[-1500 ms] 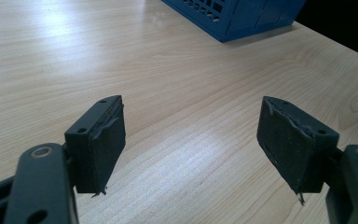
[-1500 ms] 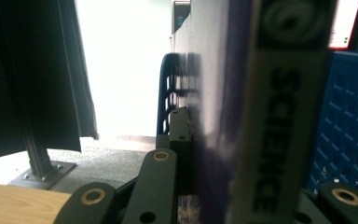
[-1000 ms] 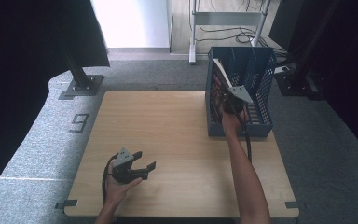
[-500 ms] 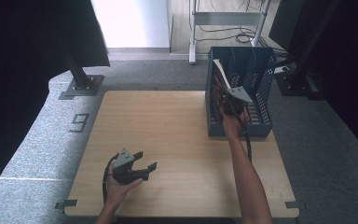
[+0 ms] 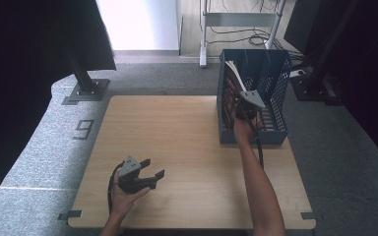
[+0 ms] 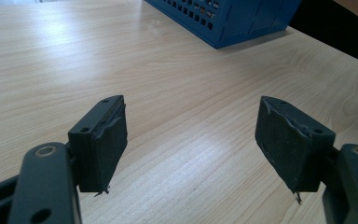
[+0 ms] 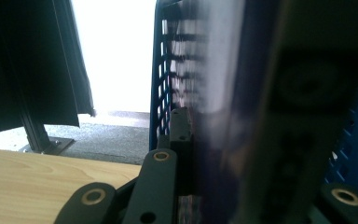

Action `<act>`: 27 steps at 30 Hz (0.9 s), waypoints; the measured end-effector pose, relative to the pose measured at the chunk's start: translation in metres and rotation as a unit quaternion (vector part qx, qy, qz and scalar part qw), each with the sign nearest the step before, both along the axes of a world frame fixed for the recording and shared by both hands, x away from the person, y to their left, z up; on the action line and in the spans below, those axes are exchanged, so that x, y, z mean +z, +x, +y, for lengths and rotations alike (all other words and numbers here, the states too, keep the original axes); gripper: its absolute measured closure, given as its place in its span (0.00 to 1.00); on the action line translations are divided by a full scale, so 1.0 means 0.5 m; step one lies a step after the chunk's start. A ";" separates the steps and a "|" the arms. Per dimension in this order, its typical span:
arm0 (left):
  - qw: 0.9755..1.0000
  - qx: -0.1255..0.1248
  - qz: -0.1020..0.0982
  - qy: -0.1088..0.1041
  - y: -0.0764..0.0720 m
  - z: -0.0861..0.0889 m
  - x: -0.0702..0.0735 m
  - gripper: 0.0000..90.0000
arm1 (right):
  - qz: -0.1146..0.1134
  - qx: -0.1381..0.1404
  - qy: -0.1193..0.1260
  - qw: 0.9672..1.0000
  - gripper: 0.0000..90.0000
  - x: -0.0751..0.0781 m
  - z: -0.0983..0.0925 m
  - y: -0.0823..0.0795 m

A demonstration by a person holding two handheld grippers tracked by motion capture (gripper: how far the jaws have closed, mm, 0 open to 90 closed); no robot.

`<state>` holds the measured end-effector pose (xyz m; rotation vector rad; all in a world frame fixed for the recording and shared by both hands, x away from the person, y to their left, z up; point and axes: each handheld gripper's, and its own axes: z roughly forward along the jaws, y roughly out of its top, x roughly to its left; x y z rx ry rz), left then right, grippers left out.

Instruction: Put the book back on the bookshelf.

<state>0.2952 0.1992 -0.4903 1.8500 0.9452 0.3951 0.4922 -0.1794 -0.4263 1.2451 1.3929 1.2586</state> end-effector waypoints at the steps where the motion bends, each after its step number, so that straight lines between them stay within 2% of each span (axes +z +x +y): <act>1: 1.000 0.001 0.000 0.000 0.000 0.001 0.000 0.28 | 0.000 0.000 0.001 1.000 0.90 0.002 0.000 0.002; 6: 1.000 0.002 0.003 0.000 0.001 0.003 -0.001 0.28 | -0.006 -0.005 -0.004 1.000 0.90 0.011 0.000 0.015; 14: 1.000 0.003 0.005 0.001 0.005 0.006 -0.005 0.28 | -0.014 -0.016 0.004 1.000 0.90 0.013 -0.006 0.037; 18: 1.000 0.005 0.007 0.000 0.007 0.009 -0.007 0.28 | -0.021 -0.021 -0.001 1.000 0.90 0.013 0.004 0.047; 23: 1.000 0.009 0.007 -0.002 0.007 0.014 -0.006 0.28 | -0.020 -0.032 0.003 0.999 0.90 0.007 0.012 0.066; 27: 1.000 0.013 0.008 -0.004 0.009 0.020 -0.005 0.28 | -0.024 -0.034 -0.005 0.999 0.90 0.006 0.021 0.077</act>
